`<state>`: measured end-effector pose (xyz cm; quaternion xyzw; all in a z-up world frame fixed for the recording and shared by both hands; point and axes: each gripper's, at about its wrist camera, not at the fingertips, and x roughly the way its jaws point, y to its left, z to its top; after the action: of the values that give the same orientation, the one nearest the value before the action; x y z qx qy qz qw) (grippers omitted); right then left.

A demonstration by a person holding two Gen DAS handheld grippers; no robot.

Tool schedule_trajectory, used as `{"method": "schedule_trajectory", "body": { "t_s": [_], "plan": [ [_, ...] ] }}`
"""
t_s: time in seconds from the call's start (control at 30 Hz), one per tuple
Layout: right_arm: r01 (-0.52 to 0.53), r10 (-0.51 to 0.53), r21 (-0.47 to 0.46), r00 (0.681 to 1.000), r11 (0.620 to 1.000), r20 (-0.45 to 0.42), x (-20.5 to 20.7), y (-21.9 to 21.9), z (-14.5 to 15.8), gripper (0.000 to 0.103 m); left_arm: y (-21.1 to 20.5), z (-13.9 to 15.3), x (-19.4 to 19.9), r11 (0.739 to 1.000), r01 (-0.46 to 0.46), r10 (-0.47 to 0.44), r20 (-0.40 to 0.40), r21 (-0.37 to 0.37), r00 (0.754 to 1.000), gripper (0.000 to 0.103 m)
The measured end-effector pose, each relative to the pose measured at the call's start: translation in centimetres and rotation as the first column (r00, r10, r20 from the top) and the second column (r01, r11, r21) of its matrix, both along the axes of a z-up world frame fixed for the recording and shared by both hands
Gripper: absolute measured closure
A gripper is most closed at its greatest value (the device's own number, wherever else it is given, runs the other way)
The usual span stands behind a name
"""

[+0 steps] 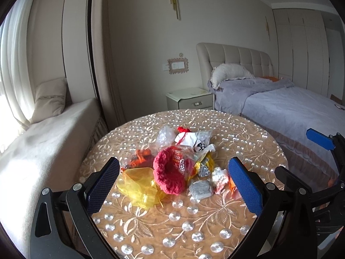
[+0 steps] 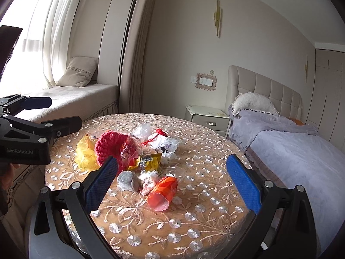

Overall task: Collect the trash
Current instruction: 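Reach both grippers toward the pile of trash on the table, then grasp the red knitted item with the left gripper while the right grasps the orange-striped cup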

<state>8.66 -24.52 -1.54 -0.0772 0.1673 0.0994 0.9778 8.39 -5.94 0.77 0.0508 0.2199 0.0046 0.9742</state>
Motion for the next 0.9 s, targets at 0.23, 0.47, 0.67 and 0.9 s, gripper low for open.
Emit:
{"method": "schedule_trajectory", "body": {
  "t_s": [0.23, 0.47, 0.67, 0.9],
  "plan": [
    [-0.03, 0.031, 0.047, 0.999, 0.998, -0.027, 2.6, -0.2, -1.5, 0.003, 1.0, -2.7, 3.3, 0.988, -0.086, 0.084, 0.02, 0.128, 0.996, 0.004],
    [-0.046, 0.048, 0.044, 0.998, 0.998, -0.045, 4.7, 0.6, -2.3, 0.003, 2.7, -6.3, 5.0, 0.988, -0.138, 0.139, -0.007, 0.072, 0.99, 0.004],
    [-0.028, 0.03, 0.025, 0.998, 0.999, -0.063, 6.1, 1.3, -3.2, 0.003, 4.0, -8.7, 7.7, 0.994, -0.107, 0.108, -0.068, 0.018, 0.992, 0.005],
    [-0.004, 0.002, -0.025, 0.996, 1.0, -0.084, 7.2, 2.0, -4.0, 0.003, 4.7, -10.9, 12.2, 0.997, -0.072, 0.07, -0.178, -0.001, 0.981, 0.033]
  ]
}}
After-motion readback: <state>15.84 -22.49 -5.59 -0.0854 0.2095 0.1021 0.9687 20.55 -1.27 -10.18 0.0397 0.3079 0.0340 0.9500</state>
